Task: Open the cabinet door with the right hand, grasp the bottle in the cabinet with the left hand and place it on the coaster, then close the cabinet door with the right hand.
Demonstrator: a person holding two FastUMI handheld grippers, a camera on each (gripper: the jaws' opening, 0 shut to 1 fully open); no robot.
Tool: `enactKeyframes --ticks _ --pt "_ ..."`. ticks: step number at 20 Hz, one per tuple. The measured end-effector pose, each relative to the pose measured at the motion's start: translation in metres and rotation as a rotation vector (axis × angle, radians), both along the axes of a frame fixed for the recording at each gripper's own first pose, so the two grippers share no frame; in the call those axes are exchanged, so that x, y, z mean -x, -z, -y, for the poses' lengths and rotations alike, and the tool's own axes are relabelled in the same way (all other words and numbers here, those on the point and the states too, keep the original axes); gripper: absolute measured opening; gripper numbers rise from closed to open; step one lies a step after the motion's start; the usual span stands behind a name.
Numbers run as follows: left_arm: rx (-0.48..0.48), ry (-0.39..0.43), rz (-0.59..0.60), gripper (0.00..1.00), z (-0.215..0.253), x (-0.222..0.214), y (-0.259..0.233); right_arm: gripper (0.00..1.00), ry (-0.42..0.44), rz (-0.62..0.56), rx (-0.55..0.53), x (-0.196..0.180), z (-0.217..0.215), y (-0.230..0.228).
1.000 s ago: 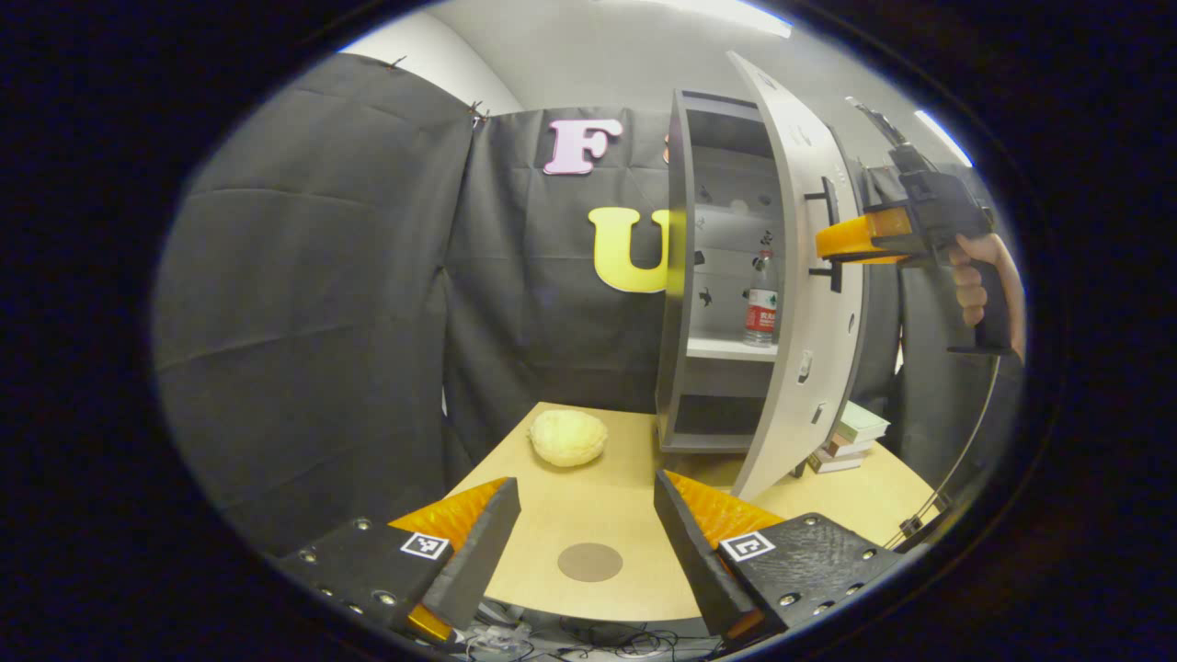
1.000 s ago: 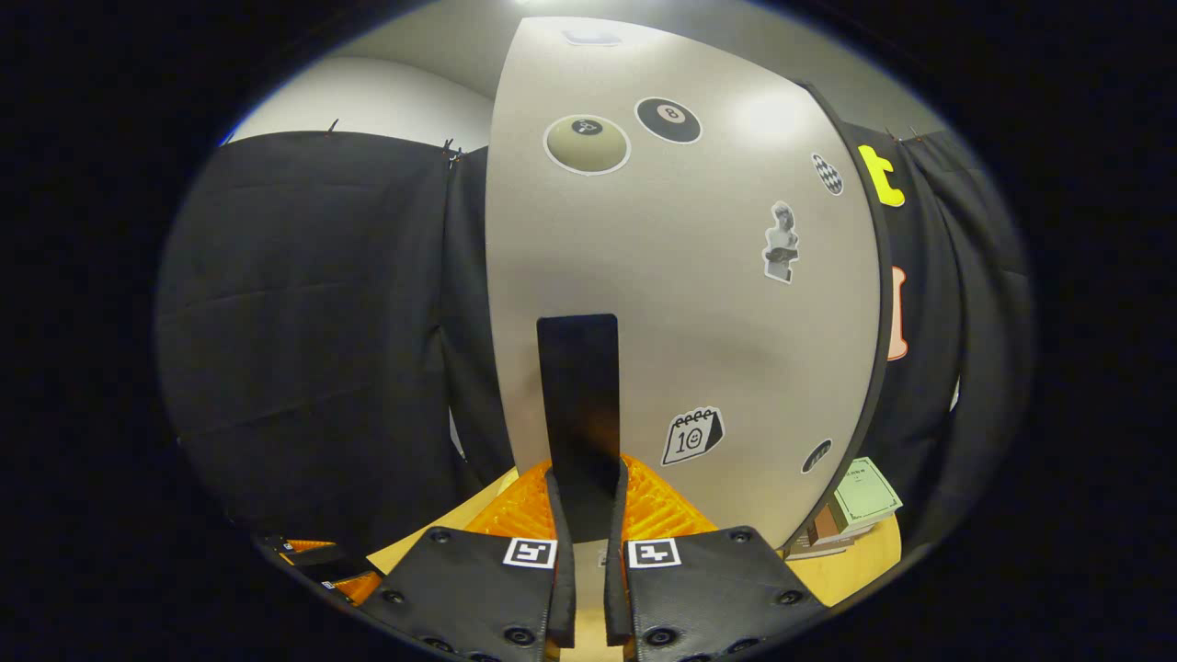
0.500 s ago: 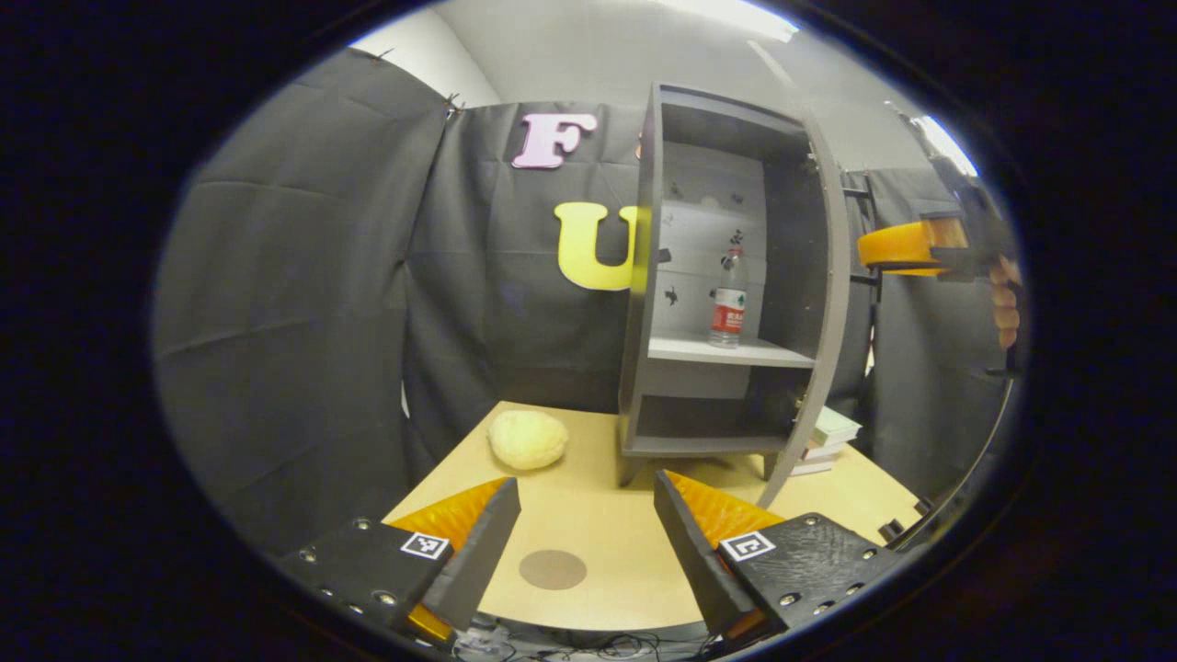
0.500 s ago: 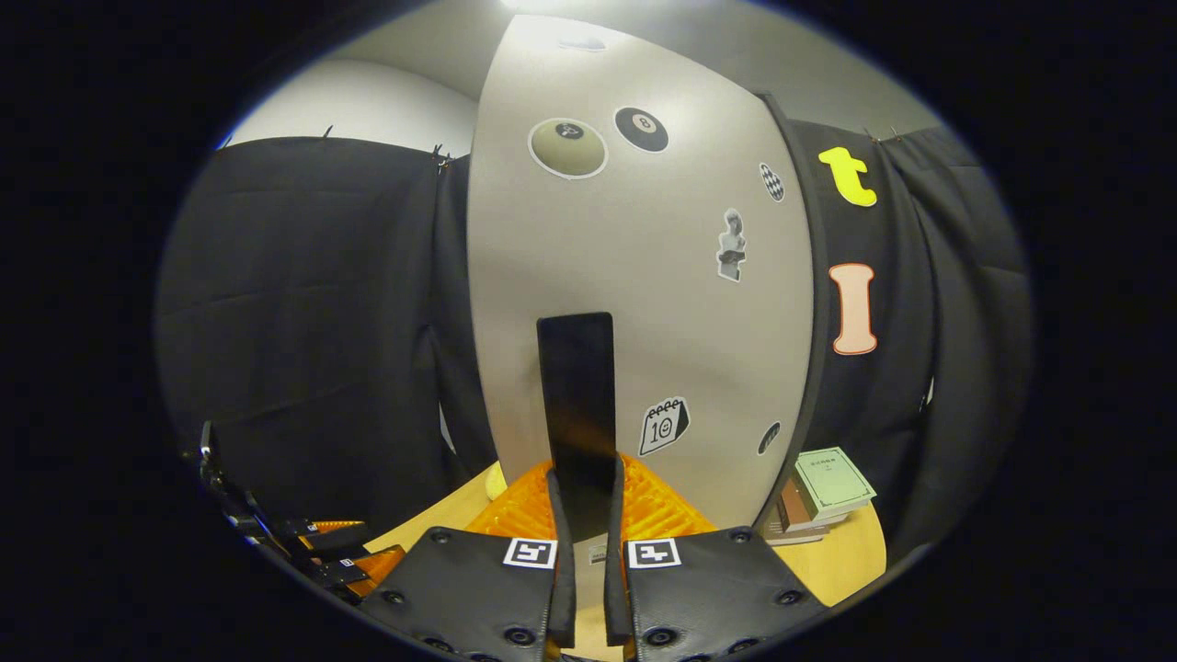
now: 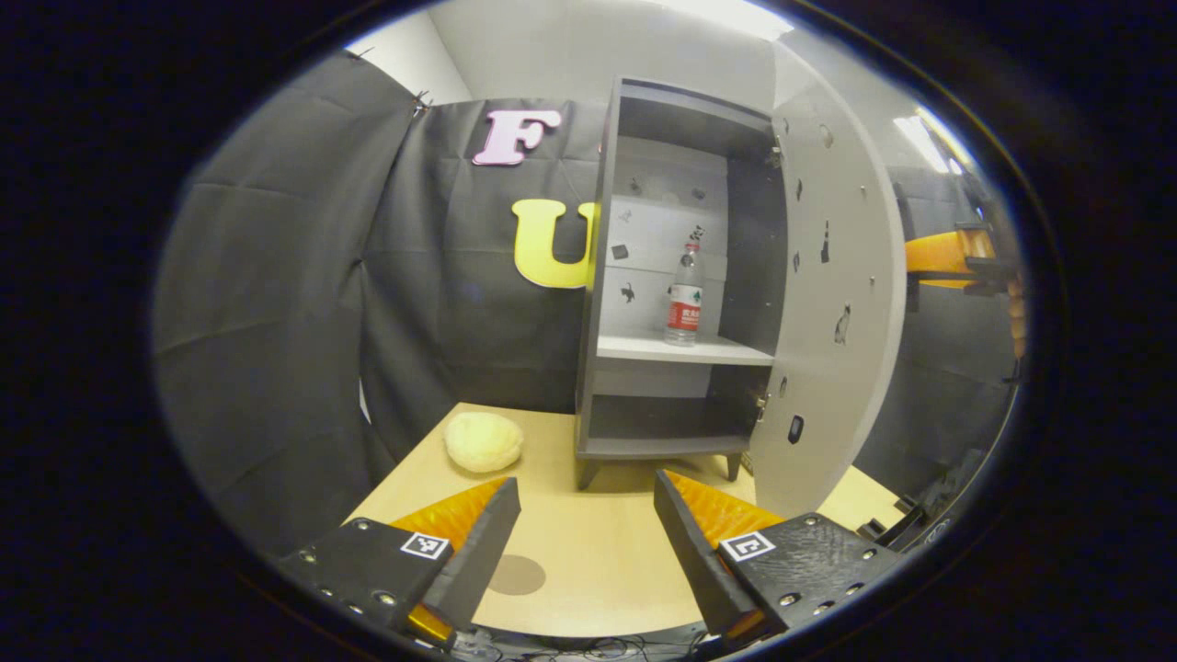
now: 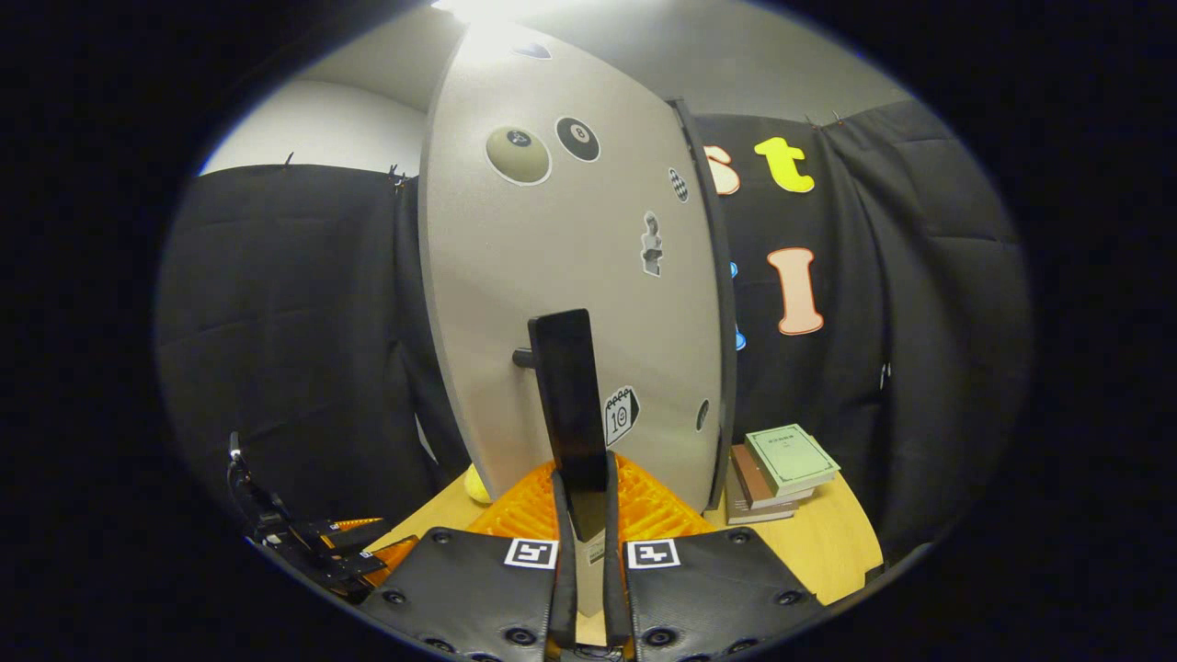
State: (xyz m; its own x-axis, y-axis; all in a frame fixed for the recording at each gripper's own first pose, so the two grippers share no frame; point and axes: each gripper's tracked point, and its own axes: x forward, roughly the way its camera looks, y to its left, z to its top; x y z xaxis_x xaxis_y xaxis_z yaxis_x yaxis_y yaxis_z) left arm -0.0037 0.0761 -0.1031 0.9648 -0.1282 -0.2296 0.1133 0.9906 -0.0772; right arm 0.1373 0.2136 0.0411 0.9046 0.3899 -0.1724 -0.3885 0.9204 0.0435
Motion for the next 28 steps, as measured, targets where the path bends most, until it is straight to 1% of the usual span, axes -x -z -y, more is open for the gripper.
enactKeyframes --ticks 1,2,3,4,6,7,9,10,11,12,14,16,17,18,19,20,21,22,23,24,25,26,27,28 --pt "0.006 0.012 -0.002 0.91 0.003 0.0 -0.001 0.1 0.024 -0.011 -0.016 0.002 0.006 0.0" --pt "0.012 0.026 -0.004 0.91 0.008 0.001 0.0 0.13 0.044 -0.023 -0.038 0.003 0.012 0.0" --pt "0.016 0.04 -0.006 0.91 0.012 0.002 0.0 0.1 0.064 -0.03 -0.056 0.003 0.018 0.0" --pt "0.017 0.053 -0.007 0.91 0.016 0.001 0.001 0.13 0.089 -0.031 -0.071 0.003 0.025 -0.001" --pt "0.016 0.075 -0.01 0.91 0.021 0.001 0.002 0.13 0.146 -0.016 -0.075 0.007 0.035 -0.001" --pt "0.016 0.085 -0.012 0.91 0.024 0.001 0.002 0.13 0.172 -0.007 -0.061 0.01 0.04 -0.002" --pt "0.02 0.103 -0.016 0.91 0.027 0.002 0.002 0.09 0.224 0.021 -0.014 0.006 0.051 -0.004" --pt "0.023 0.11 -0.018 0.89 0.029 0.001 0.004 0.06 0.249 0.034 0.009 0.003 0.055 -0.004" --pt "0.025 0.115 -0.021 0.91 0.03 0.001 0.004 0.06 0.272 0.043 0.027 0.001 0.059 -0.005" --pt "0.027 0.119 -0.024 0.89 0.031 0.001 0.004 0.05 0.29 0.051 0.036 0.001 0.063 -0.006" --pt "0.03 0.124 -0.031 0.89 0.033 0.003 0.004 0.05 0.312 0.057 0.03 0.002 0.063 -0.008" --pt "0.039 0.133 -0.04 0.89 0.035 0.005 0.004 0.06 0.305 0.048 -0.009 0.002 0.058 -0.008" --pt "0.046 0.138 -0.045 0.91 0.036 0.005 0.003 0.0 0.301 0.041 -0.034 0.003 0.054 -0.008" --pt "0.053 0.144 -0.047 0.91 0.037 0.007 0.002 0.08 0.299 0.035 -0.053 0.005 0.051 -0.009" --pt "0.06 0.148 -0.048 0.91 0.039 0.008 0.002 0.09 0.307 0.029 -0.055 0.004 0.051 -0.008" --pt "0.064 0.153 -0.047 0.94 0.04 0.008 0.0 0.05 0.313 0.03 -0.042 0.007 0.053 -0.009" --pt "0.066 0.156 -0.048 0.94 0.041 0.008 0.0 0.11 0.336 0.037 -0.015 0.012 0.065 -0.01" --pt "0.066 0.162 -0.051 0.89 0.041 0.008 0.0 0.05 0.364 0.044 0.007 0.019 0.078 -0.014" --pt "0.066 0.17 -0.05 0.89 0.041 0.009 -0.001 0.1 0.382 0.04 0.01 0.027 0.087 -0.018" --pt "0.069 0.18 -0.042 0.89 0.042 0.008 -0.004 0.09 0.397 0.032 -0.004 0.035 0.094 -0.02" --pt "0.07 0.19 -0.029 0.91 0.043 0.006 -0.007 0.08 0.422 0.03 -0.02 0.039 0.105 -0.023" --pt "0.066 0.2 -0.019 0.89 0.044 0.003 -0.009 0.0 0.46 0.03 -0.026 0.042 0.118 -0.024" --pt "0.059 0.208 -0.014 0.89 0.044 0.003 -0.01 0.07 0.494 0.029 -0.027 0.043 0.133 -0.022" --pt "0.051 0.216 -0.009 0.89 0.044 0.002 -0.012 0.05 0.527 0.026 -0.031 0.043 0.145 -0.022"
